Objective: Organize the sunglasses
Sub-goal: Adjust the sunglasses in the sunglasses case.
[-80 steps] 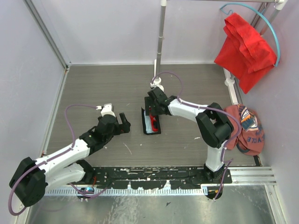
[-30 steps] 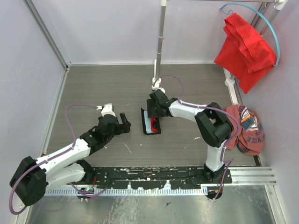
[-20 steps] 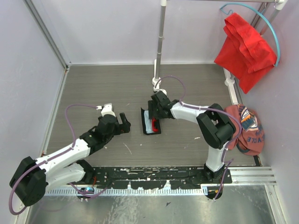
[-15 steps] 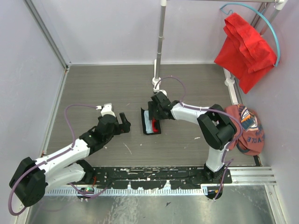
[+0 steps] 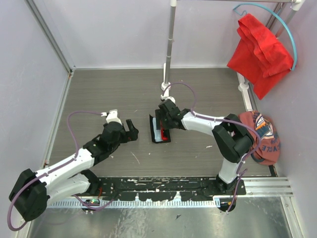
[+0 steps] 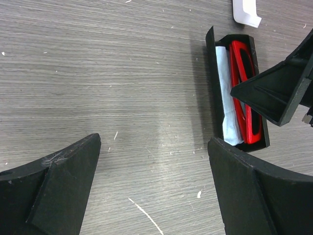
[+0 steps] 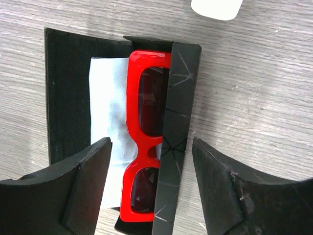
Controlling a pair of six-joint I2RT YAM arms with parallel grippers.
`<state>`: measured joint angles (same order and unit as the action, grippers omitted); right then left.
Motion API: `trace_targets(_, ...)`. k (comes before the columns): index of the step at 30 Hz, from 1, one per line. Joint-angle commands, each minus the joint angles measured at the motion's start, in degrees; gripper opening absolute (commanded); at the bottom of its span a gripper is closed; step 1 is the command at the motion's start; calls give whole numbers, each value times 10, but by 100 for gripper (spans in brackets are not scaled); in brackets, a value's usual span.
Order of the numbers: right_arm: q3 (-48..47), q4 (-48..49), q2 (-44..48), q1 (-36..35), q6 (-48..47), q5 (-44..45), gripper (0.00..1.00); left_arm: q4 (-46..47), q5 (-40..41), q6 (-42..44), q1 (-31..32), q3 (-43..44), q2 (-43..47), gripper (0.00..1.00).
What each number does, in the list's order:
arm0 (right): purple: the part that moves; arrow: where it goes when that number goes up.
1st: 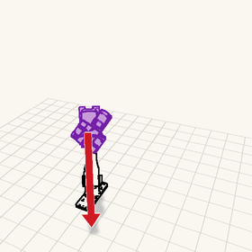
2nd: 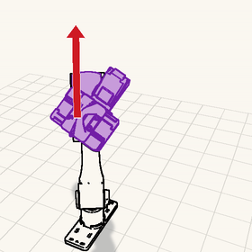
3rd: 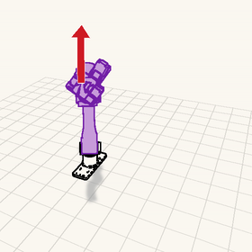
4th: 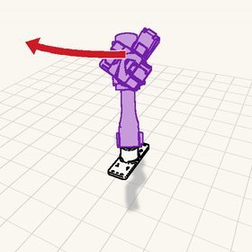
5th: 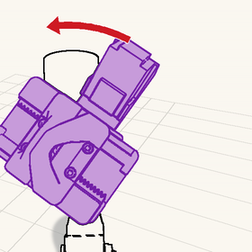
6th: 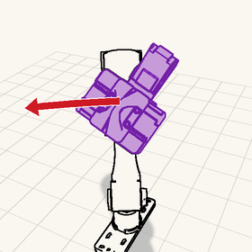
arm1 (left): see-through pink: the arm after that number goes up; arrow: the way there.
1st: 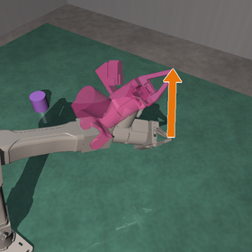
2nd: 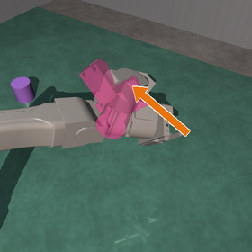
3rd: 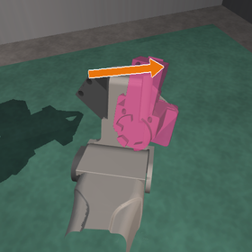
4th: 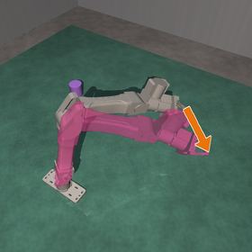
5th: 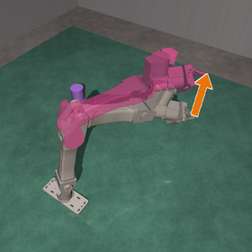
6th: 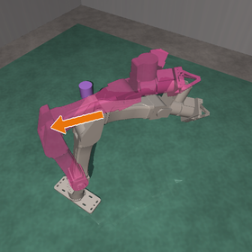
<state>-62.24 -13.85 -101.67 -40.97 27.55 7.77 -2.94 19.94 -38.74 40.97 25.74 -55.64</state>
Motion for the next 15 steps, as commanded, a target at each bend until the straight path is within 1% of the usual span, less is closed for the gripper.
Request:
trace_targets(1,2,4,50,-4,10,22,72,0,-10,-4,-3,17,-7,98)
trace_targets(5,10,-6,89,-4,7,41,72,11,-15,-5,-3,20,-30,98)
trace_targets(9,22,-19,131,1,3,78,74,27,-16,-5,-3,26,-64,98)
trace_targets(15,62,-28,165,43,4,92,76,45,-17,3,-3,52,-132,98)
